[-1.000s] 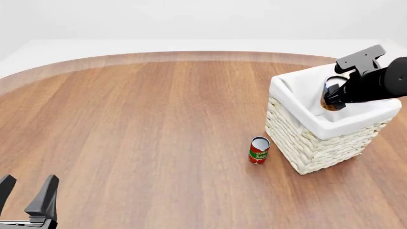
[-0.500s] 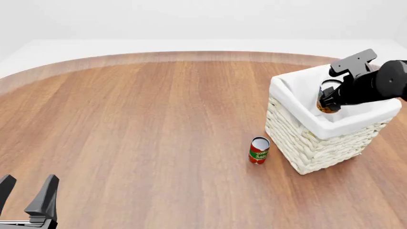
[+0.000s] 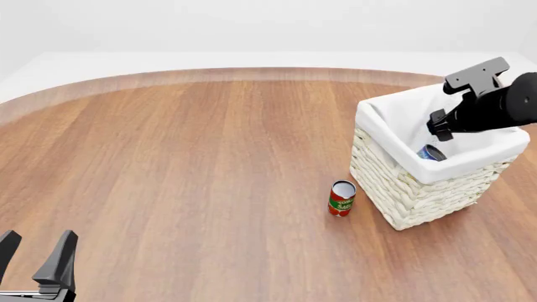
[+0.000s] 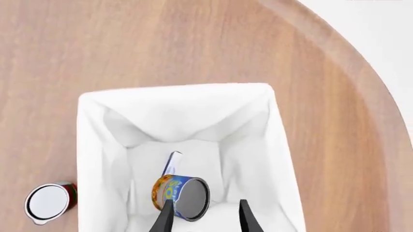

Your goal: Pick up the alphabet soup and the cream cheese box, and put them in the basket.

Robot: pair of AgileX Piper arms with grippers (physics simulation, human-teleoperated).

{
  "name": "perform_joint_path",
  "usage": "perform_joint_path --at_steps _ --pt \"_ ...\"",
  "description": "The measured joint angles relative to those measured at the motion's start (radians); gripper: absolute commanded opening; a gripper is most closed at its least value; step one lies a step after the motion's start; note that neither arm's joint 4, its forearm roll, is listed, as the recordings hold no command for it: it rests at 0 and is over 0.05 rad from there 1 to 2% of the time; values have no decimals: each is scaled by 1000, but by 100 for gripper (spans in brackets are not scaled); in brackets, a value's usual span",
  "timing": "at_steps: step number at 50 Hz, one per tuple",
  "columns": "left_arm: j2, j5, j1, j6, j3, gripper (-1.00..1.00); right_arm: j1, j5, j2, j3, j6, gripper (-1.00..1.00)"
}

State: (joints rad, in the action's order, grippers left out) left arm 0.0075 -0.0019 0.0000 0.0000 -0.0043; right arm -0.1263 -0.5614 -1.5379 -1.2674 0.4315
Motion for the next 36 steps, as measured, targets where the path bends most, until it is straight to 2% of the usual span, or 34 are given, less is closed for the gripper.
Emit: perform_joint_path --at_steps 17,36 --pt "0 0 0 0 0 100 8 -41 75 -19 -34 100" --pt "0 0 0 0 0 100 35 -122 180 -36 -109 100"
